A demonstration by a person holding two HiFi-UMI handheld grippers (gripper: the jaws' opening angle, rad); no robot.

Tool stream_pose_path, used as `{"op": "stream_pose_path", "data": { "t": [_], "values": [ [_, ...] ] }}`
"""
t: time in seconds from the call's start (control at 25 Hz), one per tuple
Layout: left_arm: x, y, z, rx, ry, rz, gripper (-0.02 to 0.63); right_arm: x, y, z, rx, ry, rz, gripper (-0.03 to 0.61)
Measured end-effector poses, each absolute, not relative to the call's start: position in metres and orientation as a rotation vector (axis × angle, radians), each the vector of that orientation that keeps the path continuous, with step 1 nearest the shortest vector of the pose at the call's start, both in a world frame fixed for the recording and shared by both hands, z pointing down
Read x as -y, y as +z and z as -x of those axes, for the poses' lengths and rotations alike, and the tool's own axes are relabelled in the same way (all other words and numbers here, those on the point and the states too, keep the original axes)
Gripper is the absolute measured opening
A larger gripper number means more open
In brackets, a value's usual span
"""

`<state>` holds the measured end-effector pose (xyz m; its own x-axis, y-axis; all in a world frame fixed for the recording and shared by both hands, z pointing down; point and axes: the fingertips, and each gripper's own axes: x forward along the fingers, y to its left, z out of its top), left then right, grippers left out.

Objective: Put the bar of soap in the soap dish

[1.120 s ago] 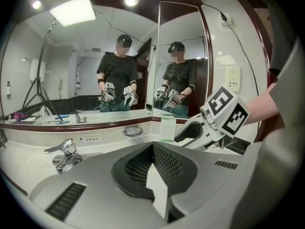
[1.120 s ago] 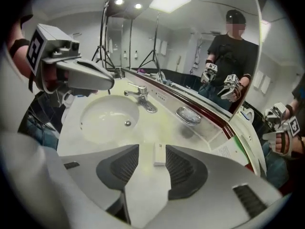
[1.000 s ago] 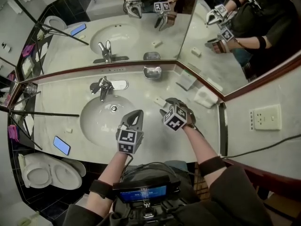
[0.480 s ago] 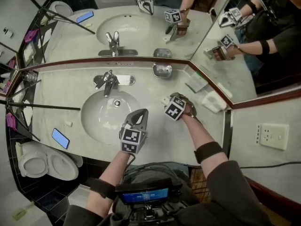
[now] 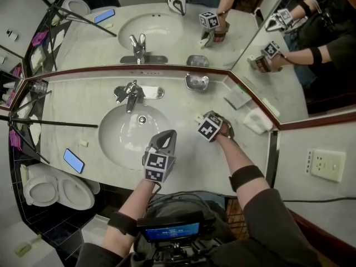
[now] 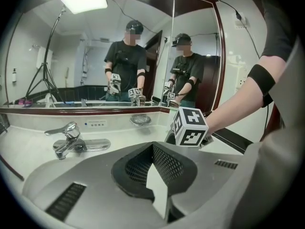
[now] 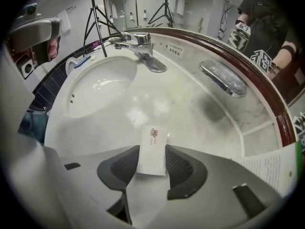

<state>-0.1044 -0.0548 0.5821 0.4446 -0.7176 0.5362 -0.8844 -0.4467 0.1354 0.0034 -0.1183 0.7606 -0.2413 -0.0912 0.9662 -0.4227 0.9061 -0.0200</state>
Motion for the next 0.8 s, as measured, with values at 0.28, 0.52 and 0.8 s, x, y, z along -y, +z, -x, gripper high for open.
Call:
{"op": "stream_pose_path", "data": {
  "t": [0.28, 0.52, 0.8],
  "values": [
    [0.05, 0.584, 0.105, 1.352, 0.585, -2.306, 0.002, 0.127, 0.73, -0.002, 1.9, 0.341, -0.484, 0.179],
    [0.056, 0.574, 0.107, 1.366, 0.578, -2.33, 0.002, 0.136, 0.667, -0.003, 2.073, 0.38, -0.654, 0.179],
    [0.065, 0.554, 0.104, 1.394, 0.541, -2.382, 0.003, 0.117, 0.603, -0.022, 2.331, 0.534, -0.908, 0.179]
  ]
}}
